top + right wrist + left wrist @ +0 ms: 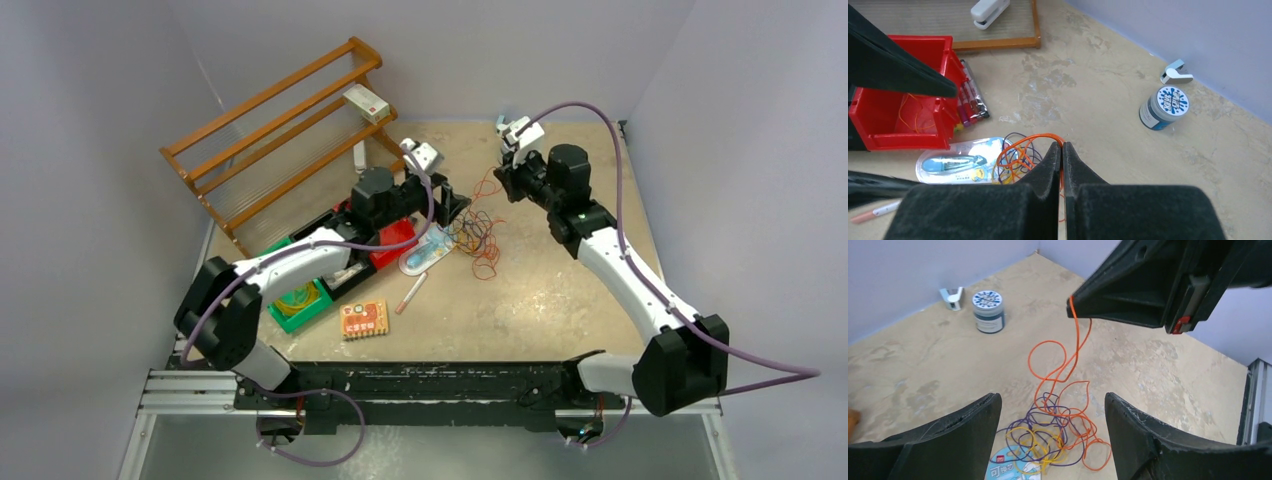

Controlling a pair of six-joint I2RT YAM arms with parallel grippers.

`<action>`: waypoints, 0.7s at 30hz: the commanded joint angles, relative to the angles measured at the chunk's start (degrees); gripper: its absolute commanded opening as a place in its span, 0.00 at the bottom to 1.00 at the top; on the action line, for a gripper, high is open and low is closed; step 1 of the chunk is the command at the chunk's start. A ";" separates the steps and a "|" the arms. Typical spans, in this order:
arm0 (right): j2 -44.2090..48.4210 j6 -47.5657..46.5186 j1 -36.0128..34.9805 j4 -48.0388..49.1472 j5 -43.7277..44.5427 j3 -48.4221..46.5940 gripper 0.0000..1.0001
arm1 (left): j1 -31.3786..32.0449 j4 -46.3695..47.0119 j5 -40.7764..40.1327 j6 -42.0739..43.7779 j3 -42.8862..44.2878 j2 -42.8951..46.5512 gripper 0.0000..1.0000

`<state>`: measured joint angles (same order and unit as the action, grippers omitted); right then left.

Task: Untangle the cables

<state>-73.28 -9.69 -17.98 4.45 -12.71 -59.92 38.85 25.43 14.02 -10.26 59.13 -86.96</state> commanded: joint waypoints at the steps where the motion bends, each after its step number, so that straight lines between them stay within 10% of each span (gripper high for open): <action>1: 2.76 -0.49 0.06 1.60 -2.64 -0.76 0.00 | 1.41 6.99 4.00 2.34 5.43 -3.81 0.74; 12: 3.36 -0.16 0.07 1.70 -3.71 0.06 0.00 | 2.81 7.78 5.04 2.51 11.23 -10.88 0.60; 21: 4.38 0.74 0.03 1.94 -4.58 0.69 0.00 | 2.76 6.20 4.47 3.01 15.30 -14.96 0.24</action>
<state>-71.59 -9.56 -17.98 4.29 -15.73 -59.46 41.43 29.45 17.89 -8.14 71.00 -101.12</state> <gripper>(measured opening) 0.007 0.283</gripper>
